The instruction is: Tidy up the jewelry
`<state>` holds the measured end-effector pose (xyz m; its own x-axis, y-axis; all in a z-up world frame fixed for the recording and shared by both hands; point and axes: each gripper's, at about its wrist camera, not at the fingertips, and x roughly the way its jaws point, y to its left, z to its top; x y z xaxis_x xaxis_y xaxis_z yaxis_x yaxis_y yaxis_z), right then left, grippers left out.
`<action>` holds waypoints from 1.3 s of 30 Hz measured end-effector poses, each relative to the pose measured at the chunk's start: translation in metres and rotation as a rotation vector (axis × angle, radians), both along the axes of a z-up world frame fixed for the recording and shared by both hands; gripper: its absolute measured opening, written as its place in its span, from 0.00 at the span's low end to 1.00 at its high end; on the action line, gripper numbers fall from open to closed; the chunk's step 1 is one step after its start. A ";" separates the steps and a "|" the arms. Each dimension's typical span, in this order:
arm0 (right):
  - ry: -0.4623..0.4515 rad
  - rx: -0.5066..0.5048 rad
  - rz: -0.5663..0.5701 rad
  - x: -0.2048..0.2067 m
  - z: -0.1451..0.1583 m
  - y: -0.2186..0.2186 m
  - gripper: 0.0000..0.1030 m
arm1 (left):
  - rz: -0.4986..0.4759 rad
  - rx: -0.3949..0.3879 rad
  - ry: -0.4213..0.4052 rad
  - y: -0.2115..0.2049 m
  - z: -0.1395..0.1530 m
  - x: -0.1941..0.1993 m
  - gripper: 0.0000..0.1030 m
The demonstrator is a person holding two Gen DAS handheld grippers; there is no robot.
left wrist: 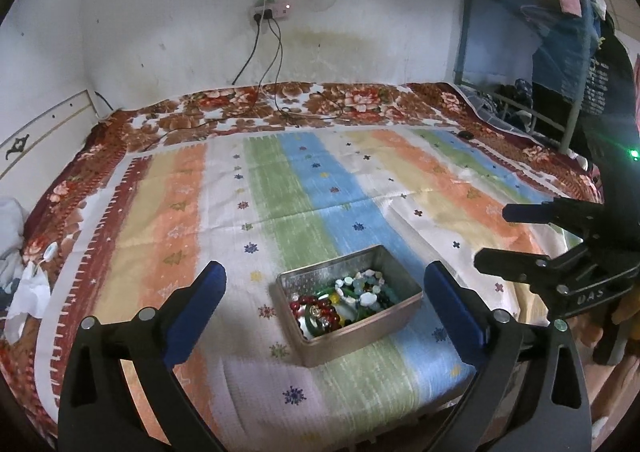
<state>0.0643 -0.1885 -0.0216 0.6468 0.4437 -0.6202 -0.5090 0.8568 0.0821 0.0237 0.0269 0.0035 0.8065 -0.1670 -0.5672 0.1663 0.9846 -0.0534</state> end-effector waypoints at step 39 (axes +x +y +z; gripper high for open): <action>0.061 0.021 -0.014 -0.019 -0.021 -0.008 0.95 | 0.041 0.017 -0.043 -0.009 -0.002 -0.019 0.94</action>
